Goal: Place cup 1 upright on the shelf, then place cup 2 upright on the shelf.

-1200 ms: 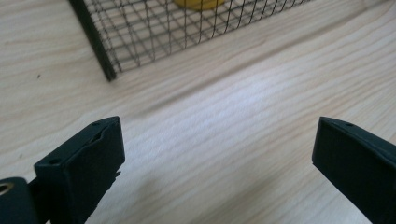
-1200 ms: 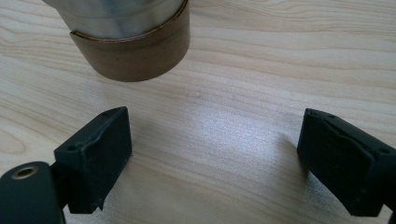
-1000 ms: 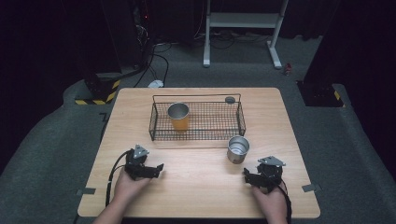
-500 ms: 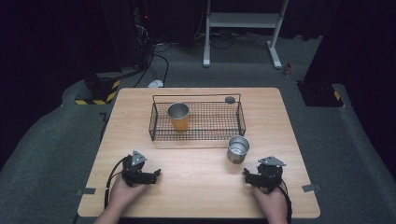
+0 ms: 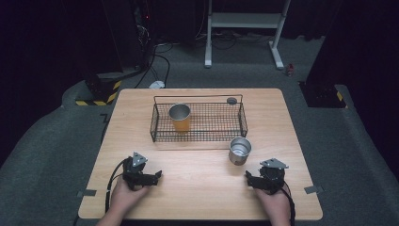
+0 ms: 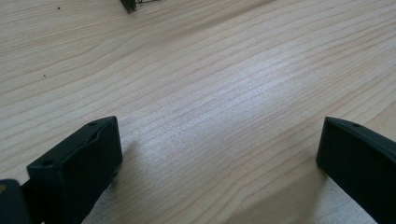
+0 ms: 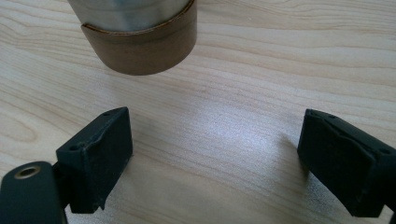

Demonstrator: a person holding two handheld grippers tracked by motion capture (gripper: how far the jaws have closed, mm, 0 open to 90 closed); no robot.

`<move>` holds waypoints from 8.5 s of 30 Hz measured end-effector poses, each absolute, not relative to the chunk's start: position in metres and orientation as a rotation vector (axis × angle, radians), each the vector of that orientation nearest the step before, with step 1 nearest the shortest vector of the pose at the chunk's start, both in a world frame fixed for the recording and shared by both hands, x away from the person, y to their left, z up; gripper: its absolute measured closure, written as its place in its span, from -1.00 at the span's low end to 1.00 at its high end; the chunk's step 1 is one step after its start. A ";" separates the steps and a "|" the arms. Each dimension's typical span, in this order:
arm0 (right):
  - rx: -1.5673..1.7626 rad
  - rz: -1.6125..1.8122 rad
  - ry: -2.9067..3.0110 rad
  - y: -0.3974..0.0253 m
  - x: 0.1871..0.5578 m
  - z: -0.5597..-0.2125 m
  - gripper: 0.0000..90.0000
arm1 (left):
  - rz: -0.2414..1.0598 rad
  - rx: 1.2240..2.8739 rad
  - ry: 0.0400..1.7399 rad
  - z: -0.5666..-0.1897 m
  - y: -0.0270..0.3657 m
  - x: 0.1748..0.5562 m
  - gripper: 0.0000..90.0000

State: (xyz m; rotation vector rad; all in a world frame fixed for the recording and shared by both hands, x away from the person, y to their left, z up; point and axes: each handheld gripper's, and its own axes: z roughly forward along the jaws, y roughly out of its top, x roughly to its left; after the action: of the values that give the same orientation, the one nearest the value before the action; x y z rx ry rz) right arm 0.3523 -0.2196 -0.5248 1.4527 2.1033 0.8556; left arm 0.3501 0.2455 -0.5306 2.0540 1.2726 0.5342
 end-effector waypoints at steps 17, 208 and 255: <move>1.370 0.958 2.076 -0.220 0.335 -0.511 -0.72 | 0.542 2.049 1.280 -0.531 0.245 0.349 -0.98; 1.153 1.170 1.913 -0.127 0.399 -0.428 -0.59 | 0.547 2.048 1.292 -0.530 0.246 0.350 -0.99; 1.201 1.129 1.907 -0.099 0.464 -0.400 -0.59 | 0.546 2.045 1.297 -0.530 0.245 0.349 -0.98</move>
State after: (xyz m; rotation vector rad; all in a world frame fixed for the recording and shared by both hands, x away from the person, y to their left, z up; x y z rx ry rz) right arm 0.4643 -0.0989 -0.4002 1.2014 1.9069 1.1290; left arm 0.3491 0.2455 -0.5305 2.0448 1.2974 0.5456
